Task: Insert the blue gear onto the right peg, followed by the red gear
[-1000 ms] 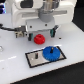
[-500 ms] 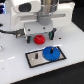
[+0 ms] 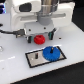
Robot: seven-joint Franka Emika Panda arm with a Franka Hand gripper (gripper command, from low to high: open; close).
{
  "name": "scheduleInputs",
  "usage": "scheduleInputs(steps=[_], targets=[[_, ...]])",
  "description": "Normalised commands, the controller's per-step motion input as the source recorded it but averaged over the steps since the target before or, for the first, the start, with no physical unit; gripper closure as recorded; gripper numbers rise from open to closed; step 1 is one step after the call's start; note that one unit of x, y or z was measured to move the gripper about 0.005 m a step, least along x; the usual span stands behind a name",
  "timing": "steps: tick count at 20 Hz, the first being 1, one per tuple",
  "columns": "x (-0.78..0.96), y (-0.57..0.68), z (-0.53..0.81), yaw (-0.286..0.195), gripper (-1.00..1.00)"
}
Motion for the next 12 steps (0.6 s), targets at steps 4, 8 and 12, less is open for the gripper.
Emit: scheduleInputs(steps=[4, 8, 12], targets=[[-0.15, 0.01, -0.07, 0.000, 1.00], [-0.03, 0.01, 0.12, 0.000, 1.00], [0.23, 0.00, 0.52, 0.000, 1.00]])
